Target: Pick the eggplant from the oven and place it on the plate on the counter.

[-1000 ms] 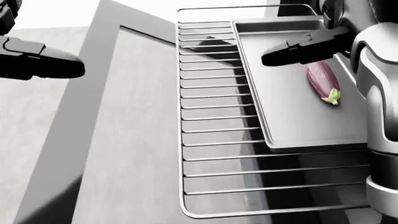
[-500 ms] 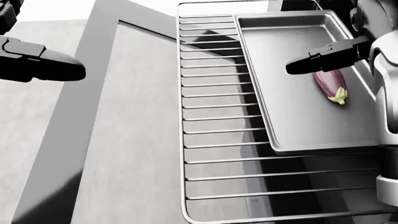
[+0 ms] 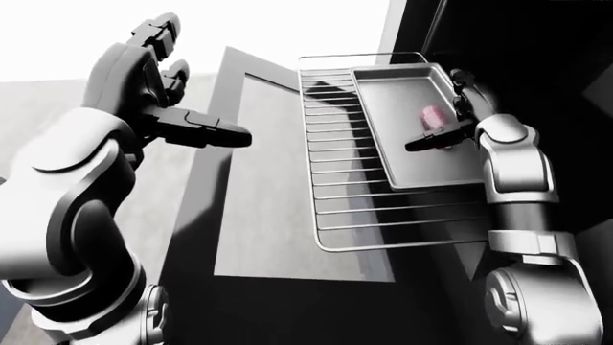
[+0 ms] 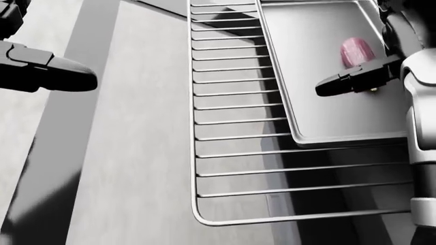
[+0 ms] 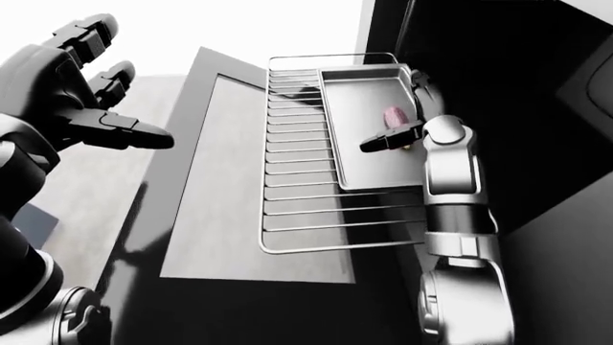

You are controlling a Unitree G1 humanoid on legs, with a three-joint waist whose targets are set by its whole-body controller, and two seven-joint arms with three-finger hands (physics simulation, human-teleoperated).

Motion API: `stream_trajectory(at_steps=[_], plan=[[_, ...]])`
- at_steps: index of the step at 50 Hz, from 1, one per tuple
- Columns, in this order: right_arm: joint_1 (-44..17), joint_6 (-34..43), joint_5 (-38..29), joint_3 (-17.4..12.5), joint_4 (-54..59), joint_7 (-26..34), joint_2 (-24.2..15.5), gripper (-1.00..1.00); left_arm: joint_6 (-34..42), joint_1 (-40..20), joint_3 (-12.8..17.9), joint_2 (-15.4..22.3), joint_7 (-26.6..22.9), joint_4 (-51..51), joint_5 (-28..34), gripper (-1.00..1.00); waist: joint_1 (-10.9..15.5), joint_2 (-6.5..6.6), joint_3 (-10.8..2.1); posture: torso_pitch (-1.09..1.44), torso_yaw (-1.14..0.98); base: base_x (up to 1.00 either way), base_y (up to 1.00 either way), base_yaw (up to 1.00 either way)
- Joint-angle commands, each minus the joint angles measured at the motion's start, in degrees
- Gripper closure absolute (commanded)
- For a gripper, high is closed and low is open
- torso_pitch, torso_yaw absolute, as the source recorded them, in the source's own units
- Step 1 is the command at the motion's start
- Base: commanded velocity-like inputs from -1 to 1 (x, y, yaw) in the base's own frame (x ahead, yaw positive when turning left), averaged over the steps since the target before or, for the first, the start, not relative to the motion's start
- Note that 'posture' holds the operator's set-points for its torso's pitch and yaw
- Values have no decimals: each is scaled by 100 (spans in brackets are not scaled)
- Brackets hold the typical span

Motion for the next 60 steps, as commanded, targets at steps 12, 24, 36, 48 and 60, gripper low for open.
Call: stream_trajectory(at_steps=[12,24,36,48,60], plan=[[-354,-351,-184,-81,165,-20,-189,-100,-165,-181,28,55,-11,-122,60,-100,-9,-27,48,45,0,0,0,0],[-300,-527,-393,-14,246,-21,-200,-48,-254,-116,22,48,-41,-83,125,-100,-5,-40,234,56,0,0,0,0],[-67,-857,-971,80,282,13,-231,-19,-121,-216,37,64,-64,-142,145,-100,-1,-58,292,67,0,0,0,0],[126,-1223,-1599,88,336,-31,-173,15,-68,-275,47,69,-37,-154,113,-100,8,-108,280,77,0,0,0,0],[138,-1280,-1767,63,140,-20,-104,61,-69,-299,37,75,-29,-143,102,-100,22,-104,274,87,0,0,0,0]])
